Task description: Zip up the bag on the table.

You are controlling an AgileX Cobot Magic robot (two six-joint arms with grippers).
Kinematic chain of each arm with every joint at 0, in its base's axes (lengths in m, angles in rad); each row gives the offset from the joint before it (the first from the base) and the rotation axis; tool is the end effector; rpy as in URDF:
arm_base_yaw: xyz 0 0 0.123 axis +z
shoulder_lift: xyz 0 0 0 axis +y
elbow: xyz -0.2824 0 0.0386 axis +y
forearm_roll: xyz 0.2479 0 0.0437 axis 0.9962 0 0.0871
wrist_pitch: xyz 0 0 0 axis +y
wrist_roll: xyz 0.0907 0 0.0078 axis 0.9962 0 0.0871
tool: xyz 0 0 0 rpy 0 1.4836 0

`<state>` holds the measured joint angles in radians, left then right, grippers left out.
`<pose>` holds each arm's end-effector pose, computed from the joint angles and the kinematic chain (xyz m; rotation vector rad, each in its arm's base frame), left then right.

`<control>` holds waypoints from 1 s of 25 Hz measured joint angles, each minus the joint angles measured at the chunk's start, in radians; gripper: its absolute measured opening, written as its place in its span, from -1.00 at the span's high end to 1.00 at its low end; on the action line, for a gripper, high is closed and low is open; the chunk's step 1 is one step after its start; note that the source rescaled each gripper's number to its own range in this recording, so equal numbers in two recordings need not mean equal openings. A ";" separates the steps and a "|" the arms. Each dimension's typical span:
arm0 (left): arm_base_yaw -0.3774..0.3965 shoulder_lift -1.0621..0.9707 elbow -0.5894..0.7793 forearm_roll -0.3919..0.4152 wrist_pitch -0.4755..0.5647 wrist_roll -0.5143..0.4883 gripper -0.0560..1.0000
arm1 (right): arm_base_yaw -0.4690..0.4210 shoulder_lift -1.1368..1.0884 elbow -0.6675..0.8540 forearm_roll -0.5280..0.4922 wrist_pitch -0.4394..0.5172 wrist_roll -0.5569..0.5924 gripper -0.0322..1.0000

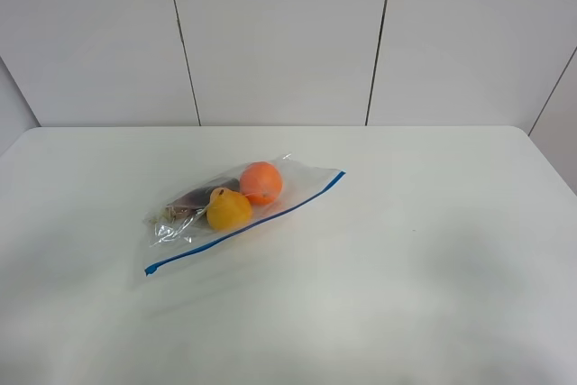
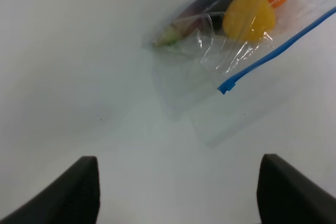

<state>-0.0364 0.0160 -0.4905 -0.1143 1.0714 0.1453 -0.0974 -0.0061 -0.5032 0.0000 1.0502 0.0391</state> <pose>-0.0024 -0.0090 0.2742 0.1926 2.0668 -0.0711 -0.0057 0.0006 0.2789 0.1381 2.0200 -0.0369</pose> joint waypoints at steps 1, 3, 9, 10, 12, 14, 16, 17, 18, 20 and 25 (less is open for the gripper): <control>0.000 0.000 0.000 0.000 0.000 0.000 -0.95 | 0.000 0.000 0.002 0.000 -0.001 0.001 -0.17; 0.000 0.000 0.000 0.000 0.000 0.000 -0.95 | 0.000 0.000 0.004 0.000 -0.001 0.002 -0.17; 0.000 0.000 0.000 0.000 0.000 0.000 -0.95 | 0.000 0.000 0.004 0.000 -0.001 0.009 -0.17; 0.000 0.000 0.000 0.000 0.000 0.000 -0.95 | 0.000 0.000 0.004 0.000 -0.001 0.012 -0.17; 0.000 0.000 0.000 0.000 0.000 0.000 -0.95 | 0.000 0.000 0.004 0.006 -0.001 0.017 -0.17; 0.000 0.000 0.000 0.000 0.000 0.000 -0.95 | 0.000 0.000 0.004 0.009 -0.001 0.020 -0.17; 0.000 0.000 0.000 0.000 0.000 0.000 -0.95 | 0.000 0.000 0.004 0.011 -0.001 0.020 -0.17; 0.000 0.000 0.000 0.000 0.000 0.000 -0.95 | 0.000 0.000 0.004 0.011 -0.001 0.020 -0.17; 0.000 0.000 0.000 0.000 0.000 0.000 -0.95 | 0.000 0.000 0.004 0.011 -0.001 0.020 -0.17; 0.000 0.000 0.000 0.000 0.000 0.000 -0.95 | 0.000 0.000 0.004 0.011 -0.001 0.020 -0.17; 0.000 0.000 0.000 0.000 0.000 0.000 -0.95 | 0.000 0.000 0.004 0.011 -0.002 0.020 -0.17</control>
<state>-0.0364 0.0160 -0.4905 -0.1143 1.0714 0.1453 -0.0974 -0.0061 -0.4997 0.0107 1.0482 0.0593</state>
